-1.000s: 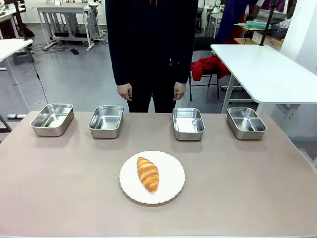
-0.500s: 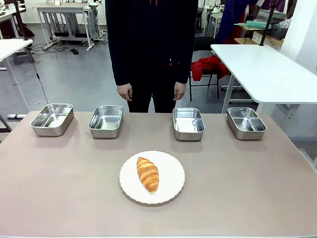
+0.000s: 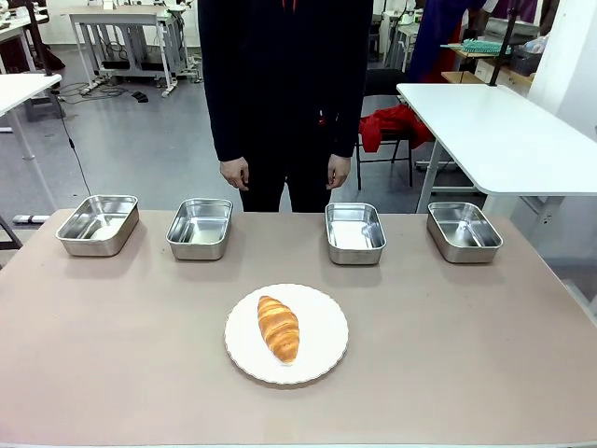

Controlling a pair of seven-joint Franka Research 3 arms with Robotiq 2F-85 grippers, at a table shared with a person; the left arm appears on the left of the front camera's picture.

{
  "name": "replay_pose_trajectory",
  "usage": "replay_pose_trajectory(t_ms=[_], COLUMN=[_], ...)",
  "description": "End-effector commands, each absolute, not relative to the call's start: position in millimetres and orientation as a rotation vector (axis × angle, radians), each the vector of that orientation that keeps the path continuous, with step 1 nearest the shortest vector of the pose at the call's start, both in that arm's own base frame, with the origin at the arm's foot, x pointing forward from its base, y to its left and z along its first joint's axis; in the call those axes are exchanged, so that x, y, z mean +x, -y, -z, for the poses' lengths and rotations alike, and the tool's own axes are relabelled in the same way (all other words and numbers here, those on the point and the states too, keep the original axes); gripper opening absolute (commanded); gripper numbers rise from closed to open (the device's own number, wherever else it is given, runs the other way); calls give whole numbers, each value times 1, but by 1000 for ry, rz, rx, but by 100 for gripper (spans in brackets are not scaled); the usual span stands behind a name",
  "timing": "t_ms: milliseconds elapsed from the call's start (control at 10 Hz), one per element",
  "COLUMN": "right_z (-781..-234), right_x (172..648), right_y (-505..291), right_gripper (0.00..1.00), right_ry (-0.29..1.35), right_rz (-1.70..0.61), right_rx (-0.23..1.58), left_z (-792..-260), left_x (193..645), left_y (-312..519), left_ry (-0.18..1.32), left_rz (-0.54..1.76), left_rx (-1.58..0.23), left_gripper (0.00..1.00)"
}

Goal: Place the bread in the container.
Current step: Place the Butter Roll into the Airtight Container indicated by the human.

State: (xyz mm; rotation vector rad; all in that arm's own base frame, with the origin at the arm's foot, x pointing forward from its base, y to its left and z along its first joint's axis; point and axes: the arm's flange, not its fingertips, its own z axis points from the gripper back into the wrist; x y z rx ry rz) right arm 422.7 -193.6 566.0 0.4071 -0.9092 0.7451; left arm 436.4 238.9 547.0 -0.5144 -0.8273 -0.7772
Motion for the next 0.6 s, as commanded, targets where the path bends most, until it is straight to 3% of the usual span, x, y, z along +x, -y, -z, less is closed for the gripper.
replay_pose_trajectory(t_ms=[0,500], right_z=[-567,-567], right_x=[423,423], right_y=[193,193], right_gripper=[98,98], right_ry=[911,911], right_rz=[-745,-745], right_rx=[407,407], left_z=[-548,-548], left_x=[435,435], left_y=[-240,-240], left_ry=[830,830], left_rz=[782,782], left_rx=[-513,-513], left_gripper=[100,100])
